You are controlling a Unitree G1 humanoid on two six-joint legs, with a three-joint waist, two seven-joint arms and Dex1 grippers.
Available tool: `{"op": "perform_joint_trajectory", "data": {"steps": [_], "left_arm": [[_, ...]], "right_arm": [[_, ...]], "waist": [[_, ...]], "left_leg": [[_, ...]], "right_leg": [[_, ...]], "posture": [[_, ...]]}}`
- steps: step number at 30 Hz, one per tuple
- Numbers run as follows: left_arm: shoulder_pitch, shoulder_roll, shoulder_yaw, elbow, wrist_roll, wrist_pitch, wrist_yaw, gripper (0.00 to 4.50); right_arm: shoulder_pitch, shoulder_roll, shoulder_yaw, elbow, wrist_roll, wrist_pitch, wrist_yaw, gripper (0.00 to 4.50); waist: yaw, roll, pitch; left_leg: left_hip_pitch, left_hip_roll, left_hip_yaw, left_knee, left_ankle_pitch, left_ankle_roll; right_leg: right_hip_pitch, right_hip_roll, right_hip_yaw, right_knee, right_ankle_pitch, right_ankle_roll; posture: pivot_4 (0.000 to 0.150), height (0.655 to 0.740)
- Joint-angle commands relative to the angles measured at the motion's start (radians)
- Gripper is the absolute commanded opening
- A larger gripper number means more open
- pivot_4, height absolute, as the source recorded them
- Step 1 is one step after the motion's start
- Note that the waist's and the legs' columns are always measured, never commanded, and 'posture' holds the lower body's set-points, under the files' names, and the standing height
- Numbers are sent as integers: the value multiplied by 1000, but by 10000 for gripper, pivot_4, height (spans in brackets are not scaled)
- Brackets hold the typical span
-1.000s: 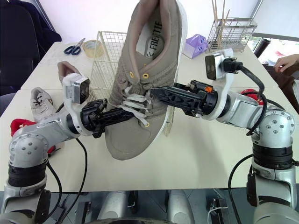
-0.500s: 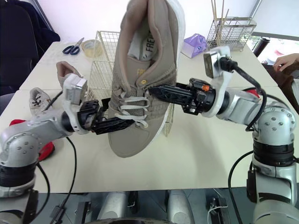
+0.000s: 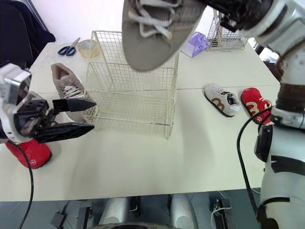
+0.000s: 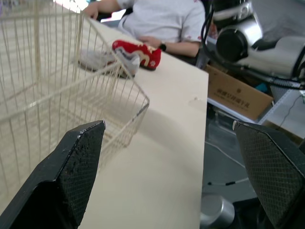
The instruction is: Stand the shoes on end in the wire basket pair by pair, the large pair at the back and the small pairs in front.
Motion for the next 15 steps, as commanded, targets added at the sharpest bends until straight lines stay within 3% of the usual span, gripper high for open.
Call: {"op": "perform_joint_trajectory", "data": {"steps": [1,4,9,15], "left_arm": [[16,44,73,-3,66,-26,-23,44779],[22,83,114,8,175,-61,-17,44779],[-20,77,143,-12,157,-70,45,44779],[-18,52,168,-38,86,-61,99,44779]], "right_arm": [[-126,37,31,238,-187,-244,121,14842],[-222,77,56,435,-309,-397,190,14842],[-272,119,41,565,-401,-492,249,14842],[-270,149,45,594,-479,-533,283,14842]], "waist": [[0,0,0],[2,1,1],[3,1,1],[2,1,1]], "left_leg": [[0,0,0,-2,1,-1],[0,0,1,-7,3,-4],[-2,0,0,-10,6,-10],[-2,0,0,-9,5,-10]], "right_leg": [[-1,0,0,0,0,0],[-4,0,0,0,1,1],[-5,1,-1,0,1,1],[-4,0,-1,0,1,2]], "posture": [[1500,7400],[1500,7400],[1500,7400],[1500,7400]]}}
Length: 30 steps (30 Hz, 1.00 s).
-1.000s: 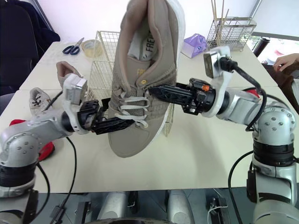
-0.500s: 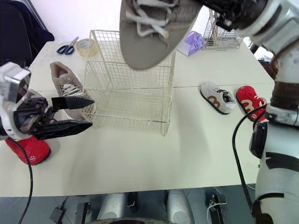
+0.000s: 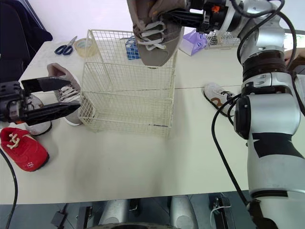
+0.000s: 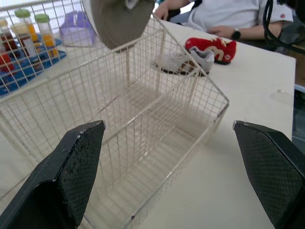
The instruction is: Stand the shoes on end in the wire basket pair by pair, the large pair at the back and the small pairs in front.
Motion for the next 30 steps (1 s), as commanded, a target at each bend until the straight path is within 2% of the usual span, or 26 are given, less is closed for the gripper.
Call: {"op": "perform_joint_trajectory", "data": {"steps": [1,8,28,30], "left_arm": [[7,-14,46,-28,-41,-9,18,44779],[14,-49,4,-29,-55,-27,38,44779],[-22,-95,-85,-15,-25,-71,74,44779],[-24,-94,-89,-15,-21,-72,75,45000]], "right_arm": [[-38,1,-37,-11,-22,-22,20,14842],[-28,25,-24,5,-91,-25,20,14842],[55,89,-36,2,-156,51,-1,14842],[59,89,-41,-7,-159,53,-7,25065]], "waist": [[0,0,0],[1,0,0],[0,0,0],[1,0,0]], "left_leg": [[0,0,0,0,0,0],[0,0,-1,1,1,-1],[1,0,-1,1,1,-2],[1,0,-1,1,2,-3]], "right_leg": [[0,0,0,0,0,0],[1,0,0,1,0,0],[2,0,0,3,0,0],[2,0,0,3,0,0]], "posture": [[1500,7400],[1500,7400],[1500,7400],[1500,7400]]}}
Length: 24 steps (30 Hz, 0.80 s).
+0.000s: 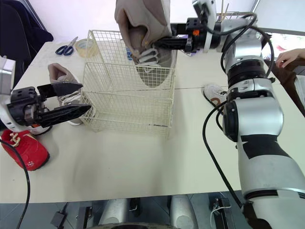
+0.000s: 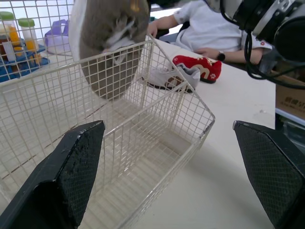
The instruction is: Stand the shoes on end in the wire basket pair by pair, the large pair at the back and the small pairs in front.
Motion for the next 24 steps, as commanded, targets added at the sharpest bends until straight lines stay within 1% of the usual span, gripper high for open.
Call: {"op": "perform_joint_trajectory", "data": {"steps": [1,4,5,13,19,22,24], "left_arm": [[-20,2,2,-4,9,-26,6,45000],[-21,0,1,-5,10,-24,7,45000],[-22,-1,1,-4,10,-24,7,45000],[-26,-6,-7,3,20,-24,5,45000],[-10,2,8,0,27,-16,8,45000],[-14,5,52,40,10,2,76,45000],[-21,11,112,104,-42,23,116,45000]], "right_arm": [[-22,-6,-24,-48,5,3,-7,28810],[-24,-16,-39,-63,10,5,-24,43883],[-25,-20,-43,-69,13,10,-23,44557],[-5,-69,-73,-177,32,53,-22,44557],[15,-152,-89,-252,24,78,-53,44557],[19,-240,-124,-277,20,74,-123,44557],[22,-273,-159,-306,46,87,-164,44557]], "waist": [[1,0,0],[0,0,0],[0,0,0],[3,0,0],[2,0,0],[5,0,0],[6,0,0]], "left_leg": [[0,0,0,0,0,0],[0,0,0,0,0,-1],[0,0,0,0,0,-1],[0,0,0,0,1,-1],[0,0,0,0,1,-1],[0,0,0,0,1,-1],[0,0,-1,0,0,-1]], "right_leg": [[0,0,0,0,0,0],[0,0,0,0,0,0],[0,0,0,0,0,0],[0,0,0,1,0,0],[0,0,0,1,0,0],[0,0,0,1,0,0],[0,0,0,1,0,0]], "posture": [[1500,7400],[1500,7400],[1500,7400],[1500,7400],[1500,7400],[1500,7400],[1500,7400]]}}
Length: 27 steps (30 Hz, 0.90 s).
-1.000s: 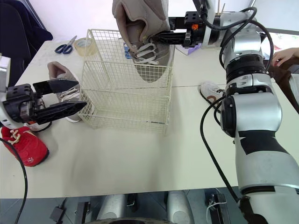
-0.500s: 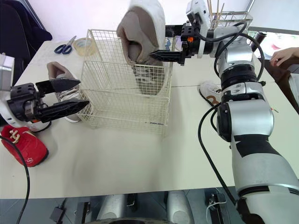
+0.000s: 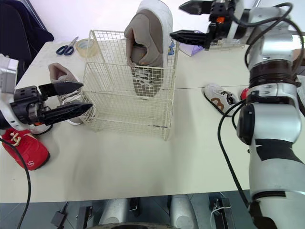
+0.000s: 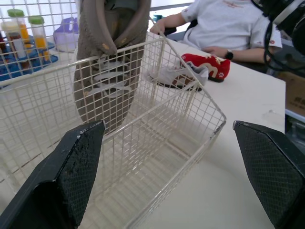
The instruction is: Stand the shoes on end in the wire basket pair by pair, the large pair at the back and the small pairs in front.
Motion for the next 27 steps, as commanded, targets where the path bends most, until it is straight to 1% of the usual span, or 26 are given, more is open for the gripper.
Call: {"op": "perform_joint_trajectory", "data": {"steps": [1,2,4,6,8,9,12,14,17,20,23,25,27], "left_arm": [[-12,23,136,93,-67,18,61,45000],[-3,34,173,125,-67,30,62,45000],[27,54,260,224,17,32,102,45000],[94,94,334,360,123,47,88,45000],[131,125,338,462,196,47,67,45000],[131,132,324,502,214,48,59,45000],[92,127,251,617,242,57,4,45000],[45,115,168,711,285,38,-62,45000],[-109,83,14,903,367,7,-159,45000],[-255,60,-101,1050,452,-10,-239,45000],[-406,8,-232,1217,570,-48,-323,45000],[-491,-21,-287,1319,643,-85,-356,45000],[-557,-40,-312,1400,695,-119,-380,45000]], "right_arm": [[-12,-63,-80,-91,52,24,-59,44557],[-5,-72,-94,-127,75,57,-55,44557],[15,-75,-138,-259,171,187,-48,44557],[67,-54,-148,-484,351,426,-2,44557],[129,-43,-122,-662,486,601,42,44557],[155,-38,-103,-720,514,635,50,44557],[208,-14,-56,-848,612,742,74,44557],[229,-4,-21,-896,627,754,91,44557],[256,4,35,-946,626,751,120,44557],[289,-8,71,-997,627,767,133,44557],[348,-35,116,-1067,599,758,127,44557],[363,-43,115,-1088,606,767,111,44557],[370,-53,117,-1100,598,762,94,44557]], "waist": [[-2,0,0],[-4,0,0],[-14,0,0],[-29,0,0],[-32,1,0],[-31,1,0],[-28,0,-1],[-17,-2,-1],[6,-3,-2],[9,-8,-5],[14,-11,-6],[17,-11,-6],[16,-11,-6]], "left_leg": [[0,0,0,0,0,0],[0,0,0,0,0,0],[1,1,0,-1,0,1],[2,1,1,-2,-2,3],[5,2,1,-3,-2,3],[6,2,2,-3,-2,4],[7,2,2,-3,-2,4],[7,2,2,-1,-2,3],[7,1,2,0,-2,3],[6,1,2,1,-2,3],[4,1,2,1,-2,4],[4,1,2,3,-2,4],[4,1,2,3,-2,4]], "right_leg": [[0,0,0,0,0,0],[0,0,0,0,0,0],[0,0,0,0,0,0],[0,0,0,1,0,0],[0,1,0,4,-1,0],[0,1,0,4,-1,0],[0,0,-1,7,-1,0],[1,-1,-1,7,-1,-1],[1,-2,-1,7,0,-2],[1,-1,-2,7,0,-2],[0,-1,-2,7,0,-1],[0,0,-2,8,0,-1],[-1,0,-2,9,0,-1]], "posture": [[1500,7400],[1500,7400],[1500,7400],[1500,7400],[1500,7400],[1500,7400],[1500,7400],[1500,7400],[1500,7400],[1500,7400],[1500,7400],[1500,7400],[1500,7400]]}}
